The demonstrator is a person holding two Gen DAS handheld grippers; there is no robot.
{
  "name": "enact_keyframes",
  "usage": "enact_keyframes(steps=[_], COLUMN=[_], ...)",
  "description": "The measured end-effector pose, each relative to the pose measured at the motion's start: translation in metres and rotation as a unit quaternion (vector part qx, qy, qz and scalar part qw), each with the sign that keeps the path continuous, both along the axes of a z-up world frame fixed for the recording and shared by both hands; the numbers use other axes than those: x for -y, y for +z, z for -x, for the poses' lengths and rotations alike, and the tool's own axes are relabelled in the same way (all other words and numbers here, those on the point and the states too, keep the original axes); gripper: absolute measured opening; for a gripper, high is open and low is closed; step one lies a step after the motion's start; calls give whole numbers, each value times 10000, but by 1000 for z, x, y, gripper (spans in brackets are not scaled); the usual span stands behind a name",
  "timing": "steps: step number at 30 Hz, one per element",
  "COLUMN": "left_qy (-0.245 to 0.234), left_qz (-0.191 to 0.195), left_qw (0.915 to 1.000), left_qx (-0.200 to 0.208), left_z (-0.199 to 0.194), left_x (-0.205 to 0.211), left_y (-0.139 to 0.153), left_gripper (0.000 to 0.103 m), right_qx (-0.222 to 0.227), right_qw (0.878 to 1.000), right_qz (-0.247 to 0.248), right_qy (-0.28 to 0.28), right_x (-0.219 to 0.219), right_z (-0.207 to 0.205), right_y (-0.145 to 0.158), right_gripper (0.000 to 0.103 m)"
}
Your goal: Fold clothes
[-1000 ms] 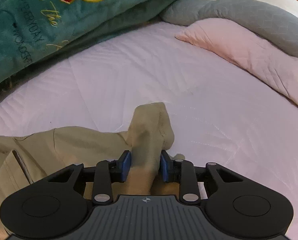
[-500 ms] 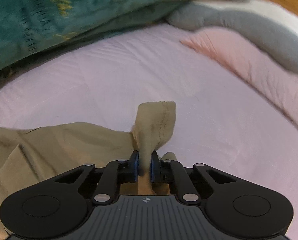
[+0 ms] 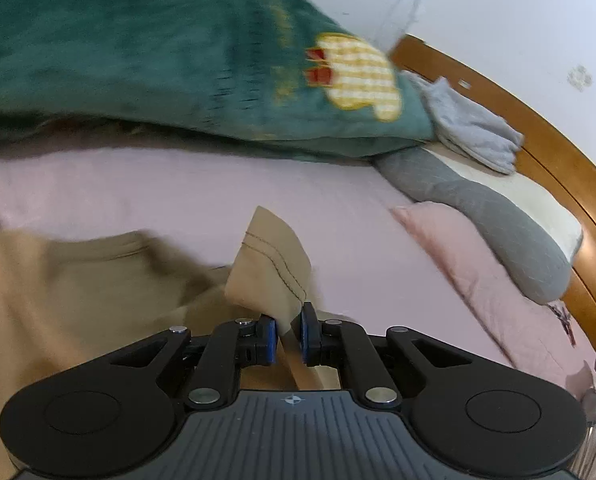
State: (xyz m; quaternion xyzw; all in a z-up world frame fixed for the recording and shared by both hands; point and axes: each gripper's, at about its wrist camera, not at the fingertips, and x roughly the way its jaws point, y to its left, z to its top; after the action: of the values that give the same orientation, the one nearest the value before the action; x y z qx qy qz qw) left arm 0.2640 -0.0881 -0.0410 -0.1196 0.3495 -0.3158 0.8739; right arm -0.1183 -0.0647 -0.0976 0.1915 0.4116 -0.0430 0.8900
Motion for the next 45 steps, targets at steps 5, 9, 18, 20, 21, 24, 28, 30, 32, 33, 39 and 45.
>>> enact_keyframes(steps=[5, 9, 18, 20, 21, 24, 28, 30, 32, 33, 39, 45], left_qy=[550, 1022, 749, 229, 157, -53, 351, 414, 632, 742, 1055, 212], left_qz=[-172, 182, 518, 527, 230, -677, -1471, -1776, -2419, -2599, -1985, -1991], left_qw=[9973, 9906, 9937, 9956, 9978, 9976, 9877, 9829, 9681, 9626, 9743, 9747], left_qx=[-459, -894, 659, 746, 600, 151, -394, -246, -170, -167, -114, 991], left_z=[-8, -11, 38, 50, 48, 42, 41, 49, 55, 56, 78, 128], left_x=[-64, -103, -64, -32, -18, 25, 1, -17, -32, -44, -88, -30], left_y=[-44, -63, 57, 65, 52, 15, -35, -35, -34, -36, -4, 41], left_gripper=[12, 22, 65, 73, 73, 73, 69, 70, 70, 71, 69, 73], right_qx=[-188, -242, -297, -303, -299, -318, -347, -325, -312, -322, -368, -191], right_qw=[9992, 9989, 9981, 9980, 9981, 9984, 9989, 9992, 9992, 9991, 9983, 9993], right_qz=[311, 335, 441, 461, 450, 408, 296, 243, 243, 259, 364, -185], right_qy=[151, 225, 325, 319, 293, 216, 91, 49, 72, 84, 255, 272], right_x=[-22, -23, -31, -32, -33, -33, -31, -29, -28, -28, -33, -28], right_z=[-3, -1, -13, -14, -15, -16, -17, -17, -20, -21, -22, 15], right_y=[1, 1, -4, -5, -4, -3, -3, -2, -3, -3, -2, 35], right_gripper=[72, 78, 89, 91, 91, 91, 91, 91, 91, 91, 91, 91])
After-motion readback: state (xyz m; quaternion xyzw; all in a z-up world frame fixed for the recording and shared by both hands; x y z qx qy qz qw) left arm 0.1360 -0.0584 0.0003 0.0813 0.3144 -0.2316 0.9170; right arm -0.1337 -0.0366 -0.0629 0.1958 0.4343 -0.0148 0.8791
